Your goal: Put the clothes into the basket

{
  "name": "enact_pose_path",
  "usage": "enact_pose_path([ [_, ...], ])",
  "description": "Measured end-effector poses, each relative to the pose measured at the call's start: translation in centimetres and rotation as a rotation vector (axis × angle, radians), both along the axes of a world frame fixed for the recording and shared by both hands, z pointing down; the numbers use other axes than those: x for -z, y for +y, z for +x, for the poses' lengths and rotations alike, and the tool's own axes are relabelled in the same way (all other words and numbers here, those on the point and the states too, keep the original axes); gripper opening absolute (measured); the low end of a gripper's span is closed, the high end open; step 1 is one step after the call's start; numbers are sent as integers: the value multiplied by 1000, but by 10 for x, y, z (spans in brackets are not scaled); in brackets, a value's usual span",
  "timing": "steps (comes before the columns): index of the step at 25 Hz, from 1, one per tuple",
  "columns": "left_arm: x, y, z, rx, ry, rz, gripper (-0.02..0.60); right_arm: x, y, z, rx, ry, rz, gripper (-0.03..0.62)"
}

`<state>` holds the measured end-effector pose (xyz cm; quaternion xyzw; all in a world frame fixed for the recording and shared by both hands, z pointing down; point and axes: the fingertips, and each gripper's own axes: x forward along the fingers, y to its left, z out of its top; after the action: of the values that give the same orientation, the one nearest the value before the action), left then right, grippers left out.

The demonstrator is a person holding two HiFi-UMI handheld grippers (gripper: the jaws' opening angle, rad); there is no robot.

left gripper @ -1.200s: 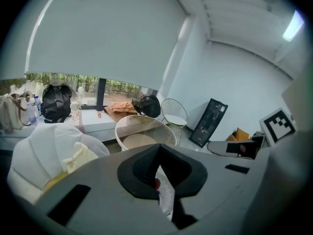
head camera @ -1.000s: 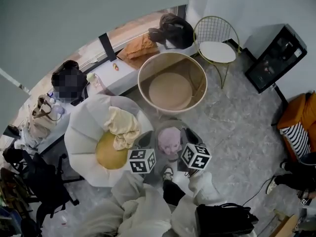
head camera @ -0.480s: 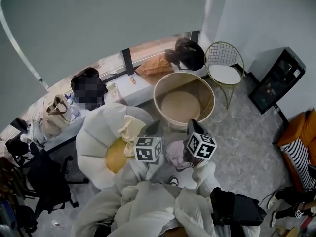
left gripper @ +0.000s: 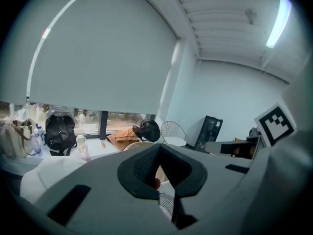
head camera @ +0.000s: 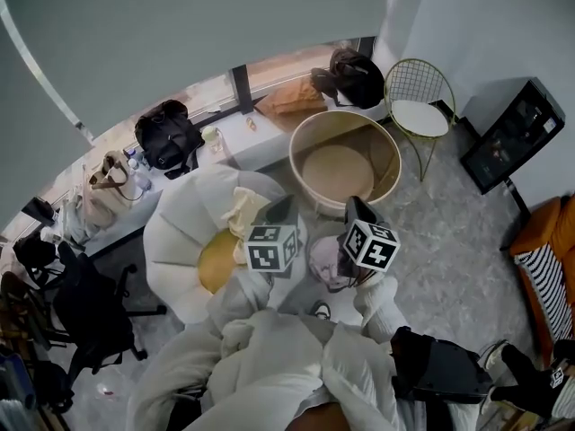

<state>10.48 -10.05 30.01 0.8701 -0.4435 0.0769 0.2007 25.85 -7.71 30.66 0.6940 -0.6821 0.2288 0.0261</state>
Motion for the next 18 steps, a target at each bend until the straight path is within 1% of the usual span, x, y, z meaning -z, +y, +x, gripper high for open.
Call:
enact_pose_path([
  [5, 1, -1, 4, -14, 7, -8, 6, 3, 0, 1, 1, 7, -1, 35],
  [9, 5, -3, 4, 5, -12, 28, 5, 5, 1, 4, 2, 10, 2, 35],
  [13, 4, -6, 6, 19, 10, 4, 6, 4, 1, 6, -1, 11, 1, 35],
  [18, 0, -5, 4, 42, 15, -11, 6, 1, 3, 8, 1, 10, -11, 35],
])
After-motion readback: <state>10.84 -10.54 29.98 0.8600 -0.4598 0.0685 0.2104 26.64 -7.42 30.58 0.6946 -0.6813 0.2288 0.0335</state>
